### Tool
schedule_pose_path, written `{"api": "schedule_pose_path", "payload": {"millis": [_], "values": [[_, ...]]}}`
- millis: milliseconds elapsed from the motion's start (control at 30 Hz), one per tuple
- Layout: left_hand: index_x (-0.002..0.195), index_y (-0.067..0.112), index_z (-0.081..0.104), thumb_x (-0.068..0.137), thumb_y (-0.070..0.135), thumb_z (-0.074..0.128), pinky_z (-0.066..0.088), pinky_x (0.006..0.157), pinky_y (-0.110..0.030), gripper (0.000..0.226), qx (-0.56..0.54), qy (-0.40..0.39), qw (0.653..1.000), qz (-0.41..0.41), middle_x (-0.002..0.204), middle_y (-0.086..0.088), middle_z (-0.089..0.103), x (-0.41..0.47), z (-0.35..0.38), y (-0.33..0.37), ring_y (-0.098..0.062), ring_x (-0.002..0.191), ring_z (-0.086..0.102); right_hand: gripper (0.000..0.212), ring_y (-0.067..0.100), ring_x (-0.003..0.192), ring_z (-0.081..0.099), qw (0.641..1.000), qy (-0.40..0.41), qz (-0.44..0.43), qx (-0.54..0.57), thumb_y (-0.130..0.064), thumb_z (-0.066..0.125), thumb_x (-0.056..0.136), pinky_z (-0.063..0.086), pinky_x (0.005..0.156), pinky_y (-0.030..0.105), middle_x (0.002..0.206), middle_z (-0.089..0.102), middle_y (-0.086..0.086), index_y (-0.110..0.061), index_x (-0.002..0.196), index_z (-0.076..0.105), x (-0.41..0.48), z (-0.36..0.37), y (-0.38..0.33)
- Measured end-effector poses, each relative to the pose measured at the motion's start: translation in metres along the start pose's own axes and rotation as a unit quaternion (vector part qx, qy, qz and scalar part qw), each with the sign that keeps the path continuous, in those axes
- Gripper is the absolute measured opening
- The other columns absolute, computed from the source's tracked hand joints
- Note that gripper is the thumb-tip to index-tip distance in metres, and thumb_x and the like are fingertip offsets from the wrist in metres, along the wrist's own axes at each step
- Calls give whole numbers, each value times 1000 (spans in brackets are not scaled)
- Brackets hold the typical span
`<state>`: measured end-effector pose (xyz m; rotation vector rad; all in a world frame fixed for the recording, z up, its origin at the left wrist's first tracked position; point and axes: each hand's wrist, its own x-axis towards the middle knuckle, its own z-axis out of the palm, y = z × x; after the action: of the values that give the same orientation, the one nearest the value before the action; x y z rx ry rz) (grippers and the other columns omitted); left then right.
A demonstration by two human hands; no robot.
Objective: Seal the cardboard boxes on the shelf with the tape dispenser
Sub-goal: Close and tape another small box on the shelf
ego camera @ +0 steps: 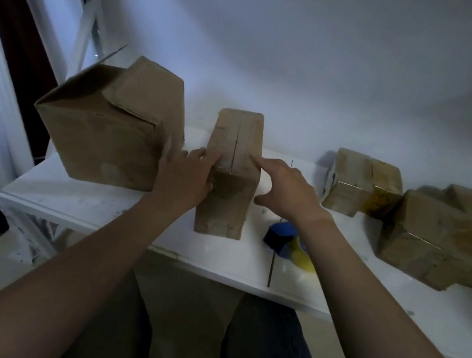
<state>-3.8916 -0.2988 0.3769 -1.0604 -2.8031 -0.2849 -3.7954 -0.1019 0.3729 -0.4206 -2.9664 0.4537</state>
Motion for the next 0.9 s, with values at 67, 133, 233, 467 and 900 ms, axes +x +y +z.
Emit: {"api": "schedule_pose_path", "payload": {"millis": [67, 133, 233, 467, 900], "values": [[152, 28, 30, 94, 26, 62, 32, 110, -66, 66, -5, 24, 1000, 11, 161, -6, 30, 3, 5, 6, -41, 145, 29, 95, 32, 128, 46, 999, -12, 31, 16, -20, 73, 84, 51, 95, 50, 154, 39, 0, -44, 157, 18, -1, -4, 23], [152, 29, 30, 93, 28, 62, 24, 113, -66, 66, -16, 39, 998, 39, 163, -2, 26, 3, 11, 15, -40, 149, 20, 92, 33, 123, 51, 997, -25, 75, -8, -17, 70, 85, 52, 92, 47, 150, 43, 5, -41, 158, 19, -7, -2, 50], [149, 30, 38, 91, 27, 63, 14, 114, -70, 63, -30, 54, 995, 78, 159, 2, 33, 0, 20, 29, -34, 151, 17, 79, 35, 132, 46, 980, -98, 167, -54, -13, 60, 90, 50, 97, 46, 153, 40, 8, -36, 157, 26, -22, 16, 91], [149, 32, 41, 92, 25, 60, 12, 112, -73, 60, -35, 49, 996, 60, 159, 3, 34, -3, 27, 45, -33, 152, 13, 63, 37, 124, 53, 962, -111, 247, 25, -14, 60, 90, 48, 100, 46, 141, 49, 13, -25, 149, 39, -51, 55, 139], [145, 32, 44, 95, 24, 54, 16, 111, -72, 52, -66, 4, 998, 20, 156, 4, 35, -4, 10, 54, -29, 151, 15, 40, 29, 67, 61, 929, 40, 290, 225, 5, 62, 84, 45, 39, 31, 86, 61, 13, -20, 109, 42, -88, 27, 137]]}}
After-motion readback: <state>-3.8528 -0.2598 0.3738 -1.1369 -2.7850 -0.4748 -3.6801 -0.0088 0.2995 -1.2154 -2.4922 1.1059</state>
